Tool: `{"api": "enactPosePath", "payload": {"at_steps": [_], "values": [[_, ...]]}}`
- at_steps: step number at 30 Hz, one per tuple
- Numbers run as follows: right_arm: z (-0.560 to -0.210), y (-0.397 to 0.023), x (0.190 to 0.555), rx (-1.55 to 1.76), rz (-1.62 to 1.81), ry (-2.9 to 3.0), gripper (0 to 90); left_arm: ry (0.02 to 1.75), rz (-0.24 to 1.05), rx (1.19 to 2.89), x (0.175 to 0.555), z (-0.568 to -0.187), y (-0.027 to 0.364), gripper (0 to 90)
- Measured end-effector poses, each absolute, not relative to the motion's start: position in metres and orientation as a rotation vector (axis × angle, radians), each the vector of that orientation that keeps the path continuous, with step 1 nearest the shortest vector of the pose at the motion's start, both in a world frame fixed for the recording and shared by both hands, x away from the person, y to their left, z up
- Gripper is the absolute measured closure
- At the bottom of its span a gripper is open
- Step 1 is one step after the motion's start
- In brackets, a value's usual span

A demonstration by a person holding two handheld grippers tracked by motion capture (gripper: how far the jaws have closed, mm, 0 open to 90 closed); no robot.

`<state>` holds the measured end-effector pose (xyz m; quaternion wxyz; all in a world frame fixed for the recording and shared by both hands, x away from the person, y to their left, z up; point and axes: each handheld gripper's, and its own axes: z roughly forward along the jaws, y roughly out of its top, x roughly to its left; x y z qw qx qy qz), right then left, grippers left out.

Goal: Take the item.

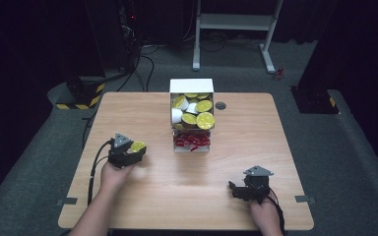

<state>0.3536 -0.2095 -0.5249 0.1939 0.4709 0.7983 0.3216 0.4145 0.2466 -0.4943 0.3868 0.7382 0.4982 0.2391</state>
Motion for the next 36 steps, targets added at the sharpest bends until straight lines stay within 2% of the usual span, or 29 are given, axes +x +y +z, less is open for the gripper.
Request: {"api": "enactPosePath", "payload": {"at_steps": [36], "values": [[-0.525,-0.210,0.353,1.318,0.899,2.238,9.3,1.299,0.614,1.897,0.426,-0.511,0.240,38.2]]}}
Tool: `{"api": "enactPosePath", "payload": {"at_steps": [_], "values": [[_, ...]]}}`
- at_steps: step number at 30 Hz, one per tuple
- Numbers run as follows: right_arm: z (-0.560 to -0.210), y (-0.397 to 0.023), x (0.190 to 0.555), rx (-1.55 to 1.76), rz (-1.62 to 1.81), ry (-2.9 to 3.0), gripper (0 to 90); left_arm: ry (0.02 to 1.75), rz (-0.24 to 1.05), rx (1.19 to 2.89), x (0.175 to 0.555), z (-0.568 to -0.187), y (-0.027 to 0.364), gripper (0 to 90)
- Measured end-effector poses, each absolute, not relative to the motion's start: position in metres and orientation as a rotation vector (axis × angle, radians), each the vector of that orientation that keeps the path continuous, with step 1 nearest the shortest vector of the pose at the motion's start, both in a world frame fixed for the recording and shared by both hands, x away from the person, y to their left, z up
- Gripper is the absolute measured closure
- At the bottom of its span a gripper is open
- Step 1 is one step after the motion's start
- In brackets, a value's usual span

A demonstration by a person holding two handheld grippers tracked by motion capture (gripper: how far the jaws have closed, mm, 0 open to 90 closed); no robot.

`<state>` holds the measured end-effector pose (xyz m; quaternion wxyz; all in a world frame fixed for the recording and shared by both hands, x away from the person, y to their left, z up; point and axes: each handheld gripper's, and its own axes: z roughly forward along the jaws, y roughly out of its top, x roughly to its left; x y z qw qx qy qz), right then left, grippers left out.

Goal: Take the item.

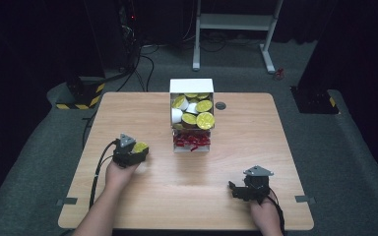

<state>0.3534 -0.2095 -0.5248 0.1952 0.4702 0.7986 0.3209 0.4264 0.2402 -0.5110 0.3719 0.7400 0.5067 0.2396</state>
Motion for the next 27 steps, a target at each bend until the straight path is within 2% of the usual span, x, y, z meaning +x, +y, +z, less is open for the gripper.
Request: {"api": "enactPosePath", "payload": {"at_steps": [2,6,9,27], "values": [[-0.525,-0.210,0.353,1.317,0.899,2.238,9.3,1.301,0.593,1.889,0.427,-0.510,0.242,37.4],[-0.525,-0.210,0.353,1.318,0.899,2.238,9.3,1.299,0.575,1.868,0.426,-0.507,0.246,28.0],[-0.525,-0.210,0.353,1.318,0.899,2.238,9.3,1.298,0.568,1.866,0.426,-0.505,0.248,26.2],[-0.525,-0.210,0.353,1.318,0.900,2.239,9.3,1.270,0.525,1.817,0.417,-0.491,0.264,22.8]]}}
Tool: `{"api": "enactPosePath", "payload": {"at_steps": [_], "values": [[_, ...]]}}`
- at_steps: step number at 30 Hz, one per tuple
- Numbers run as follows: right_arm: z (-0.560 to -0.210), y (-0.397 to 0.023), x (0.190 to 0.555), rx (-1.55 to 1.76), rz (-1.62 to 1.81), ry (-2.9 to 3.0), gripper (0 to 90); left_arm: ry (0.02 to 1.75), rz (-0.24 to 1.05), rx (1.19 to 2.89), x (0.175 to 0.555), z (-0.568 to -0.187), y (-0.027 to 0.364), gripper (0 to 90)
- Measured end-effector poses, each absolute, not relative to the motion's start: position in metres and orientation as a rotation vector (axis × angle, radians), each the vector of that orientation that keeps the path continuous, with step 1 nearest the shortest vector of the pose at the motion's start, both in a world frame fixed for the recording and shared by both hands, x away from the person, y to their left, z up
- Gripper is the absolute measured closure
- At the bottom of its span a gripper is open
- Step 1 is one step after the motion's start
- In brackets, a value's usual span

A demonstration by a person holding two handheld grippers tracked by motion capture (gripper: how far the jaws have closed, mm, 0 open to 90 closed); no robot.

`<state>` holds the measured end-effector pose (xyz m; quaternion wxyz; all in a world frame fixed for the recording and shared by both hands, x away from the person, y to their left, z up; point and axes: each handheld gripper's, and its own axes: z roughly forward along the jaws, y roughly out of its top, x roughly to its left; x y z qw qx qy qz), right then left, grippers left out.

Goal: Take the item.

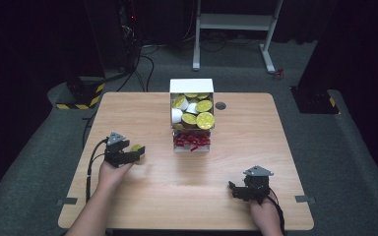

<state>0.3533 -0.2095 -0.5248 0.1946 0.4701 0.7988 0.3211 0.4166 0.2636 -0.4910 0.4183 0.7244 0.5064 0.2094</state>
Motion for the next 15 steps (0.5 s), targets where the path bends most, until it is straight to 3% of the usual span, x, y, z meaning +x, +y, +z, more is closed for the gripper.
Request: {"api": "enactPosePath", "payload": {"at_steps": [15], "values": [[-0.525,-0.209,0.353,1.320,0.900,2.239,9.3,1.287,0.507,1.841,0.388,-0.483,0.291,20.8]]}}
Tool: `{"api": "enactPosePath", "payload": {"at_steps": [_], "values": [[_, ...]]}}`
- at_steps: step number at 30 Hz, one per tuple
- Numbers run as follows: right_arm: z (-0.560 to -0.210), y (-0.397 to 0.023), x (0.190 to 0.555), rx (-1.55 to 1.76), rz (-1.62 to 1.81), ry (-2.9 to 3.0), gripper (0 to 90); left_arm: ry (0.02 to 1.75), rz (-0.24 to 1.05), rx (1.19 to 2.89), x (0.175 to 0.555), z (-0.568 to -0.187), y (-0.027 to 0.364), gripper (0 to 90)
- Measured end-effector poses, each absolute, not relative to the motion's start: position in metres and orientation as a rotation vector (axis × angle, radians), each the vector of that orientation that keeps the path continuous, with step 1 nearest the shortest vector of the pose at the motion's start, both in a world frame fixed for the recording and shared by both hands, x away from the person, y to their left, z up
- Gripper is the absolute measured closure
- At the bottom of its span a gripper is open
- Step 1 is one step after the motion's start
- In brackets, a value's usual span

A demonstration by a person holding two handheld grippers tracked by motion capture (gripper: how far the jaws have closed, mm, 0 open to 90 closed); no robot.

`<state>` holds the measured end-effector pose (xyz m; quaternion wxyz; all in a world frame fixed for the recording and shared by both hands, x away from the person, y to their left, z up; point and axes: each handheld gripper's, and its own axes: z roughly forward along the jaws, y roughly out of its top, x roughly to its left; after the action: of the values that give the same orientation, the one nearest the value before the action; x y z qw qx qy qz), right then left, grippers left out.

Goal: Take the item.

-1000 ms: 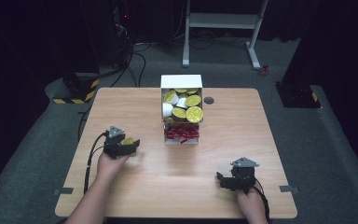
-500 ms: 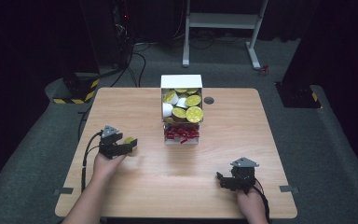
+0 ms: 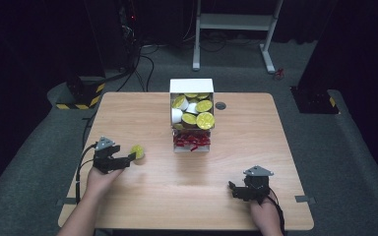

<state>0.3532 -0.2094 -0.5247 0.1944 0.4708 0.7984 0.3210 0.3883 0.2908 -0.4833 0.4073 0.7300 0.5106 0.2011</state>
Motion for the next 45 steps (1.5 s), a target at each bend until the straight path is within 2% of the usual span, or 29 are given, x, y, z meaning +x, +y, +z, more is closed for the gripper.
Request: {"api": "enactPosePath", "payload": {"at_steps": [15,18,26,28,34,45], "values": [[-0.525,-0.210,0.353,1.318,0.899,2.239,9.3,1.379,0.491,1.892,0.351,-0.506,0.333,19.7],[-0.525,-0.209,0.353,1.318,0.899,2.239,9.3,1.377,0.541,1.897,0.339,-0.511,0.337,19.8],[-0.525,-0.209,0.353,1.318,0.900,2.238,9.4,1.358,0.543,1.972,0.319,-0.526,0.330,19.2],[-0.525,-0.209,0.353,1.315,0.900,2.239,9.5,1.339,0.593,2.008,0.317,-0.528,0.324,19.2],[-0.525,-0.209,0.352,1.315,0.900,2.237,9.5,1.337,0.579,1.999,0.319,-0.529,0.324,14.9],[-0.525,-0.209,0.351,1.322,0.897,2.232,10.1,1.328,0.579,2.002,0.319,-0.529,0.326,14.5]]}}
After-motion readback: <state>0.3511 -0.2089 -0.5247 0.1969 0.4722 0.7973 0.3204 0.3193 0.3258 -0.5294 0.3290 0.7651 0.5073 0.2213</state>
